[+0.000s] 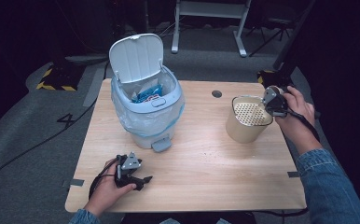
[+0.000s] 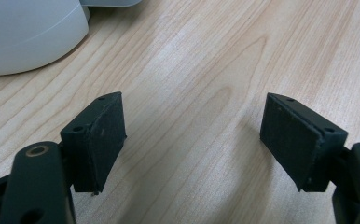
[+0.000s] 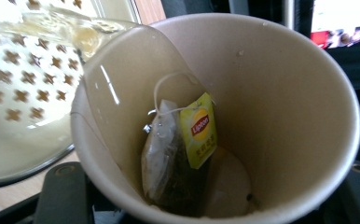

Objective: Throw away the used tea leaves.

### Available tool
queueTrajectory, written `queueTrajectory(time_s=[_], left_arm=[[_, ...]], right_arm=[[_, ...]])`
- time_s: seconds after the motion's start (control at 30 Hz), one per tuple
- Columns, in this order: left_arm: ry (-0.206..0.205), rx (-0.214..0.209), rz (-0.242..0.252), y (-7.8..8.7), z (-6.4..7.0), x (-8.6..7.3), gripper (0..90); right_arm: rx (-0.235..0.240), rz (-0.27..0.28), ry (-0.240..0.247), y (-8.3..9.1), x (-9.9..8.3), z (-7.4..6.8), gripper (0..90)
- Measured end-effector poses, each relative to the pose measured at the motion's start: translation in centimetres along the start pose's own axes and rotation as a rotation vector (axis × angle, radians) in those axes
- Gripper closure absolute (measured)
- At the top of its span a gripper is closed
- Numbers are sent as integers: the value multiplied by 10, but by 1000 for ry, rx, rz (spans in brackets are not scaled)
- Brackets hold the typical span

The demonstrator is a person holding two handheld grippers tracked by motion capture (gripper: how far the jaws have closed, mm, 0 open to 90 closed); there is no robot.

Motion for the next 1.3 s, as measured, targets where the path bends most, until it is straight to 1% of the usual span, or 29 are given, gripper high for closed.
queueTrajectory(time_s=[0.07, 0.2, 0.23, 0.3, 0.4, 0.43, 0.47, 0.53, 0.57, 0.6, 0.67, 0.73, 0.8, 0.93, 1.0, 1.03, 1.07, 1.13, 1.17, 1.2, 1.23, 1.3], left_arm=[[0, 0, 0, 0, 0, 0, 226], [1, 1, 1, 0, 0, 0, 226], [2, 0, 1, 0, 0, 0, 226], [1, 0, 0, 0, 0, 0, 226], [1, 1, 0, 0, 0, 0, 226], [1, 1, 0, 0, 0, 0, 226], [1, 1, 0, 0, 0, 0, 226], [1, 1, 0, 0, 0, 0, 227], [1, 1, 0, 0, 0, 0, 227], [2, 1, 0, 0, 0, 0, 226], [1, 1, 0, 0, 0, 0, 227], [1, 1, 0, 0, 0, 0, 226], [1, 1, 0, 0, 0, 0, 226], [2, 0, 0, 0, 0, 0, 226], [2, 0, 0, 0, 0, 0, 226], [2, 0, 0, 0, 0, 0, 226], [2, 0, 0, 0, 0, 0, 226], [1, 0, 0, 0, 0, 0, 226], [2, 0, 0, 0, 0, 0, 226], [2, 0, 0, 0, 0, 0, 226], [2, 0, 0, 0, 0, 0, 226], [2, 0, 0, 0, 0, 0, 226]], right_arm=[[-23, -14, 41, 0, 2, 0, 302], [-96, -63, 203, 1, 7, -2, 302], [-115, -90, 233, 2, 8, -4, 302], [-162, -117, 320, 3, 12, -5, 302], [-215, -149, 430, 5, 17, -6, 302], [-238, -151, 482, 5, 19, -6, 302], [-251, -160, 510, 6, 21, -7, 302], [-290, -176, 583, 7, 25, -10, 302], [-316, -196, 642, 8, 28, -11, 302], [-341, -211, 686, 8, 30, -12, 302], [-370, -237, 757, 9, 35, -15, 302], [-395, -257, 806, 10, 38, -16, 302], [-404, -262, 828, 10, 40, -18, 302], [-429, -266, 836, 11, 43, -19, 302], [-434, -268, 856, 10, 43, -19, 302], [-436, -269, 848, 10, 43, -20, 302], [-436, -274, 854, 11, 43, -19, 302], [-433, -267, 836, 10, 42, -19, 301], [-420, -254, 813, 11, 41, -18, 300], [-398, -228, 762, 11, 40, -16, 300], [-372, -201, 693, 11, 38, -14, 299], [-304, -142, 528, 10, 32, -9, 297]])
Point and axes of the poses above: each handheld gripper's, and its own axes: y roughly backward along the jaws, x roughly out of its top, z roughly to its right, the point moved 2 cm from there along -y, roughly forward along the jaws, and after that the axes turned 8 degrees about y, right-handed, at the moved point
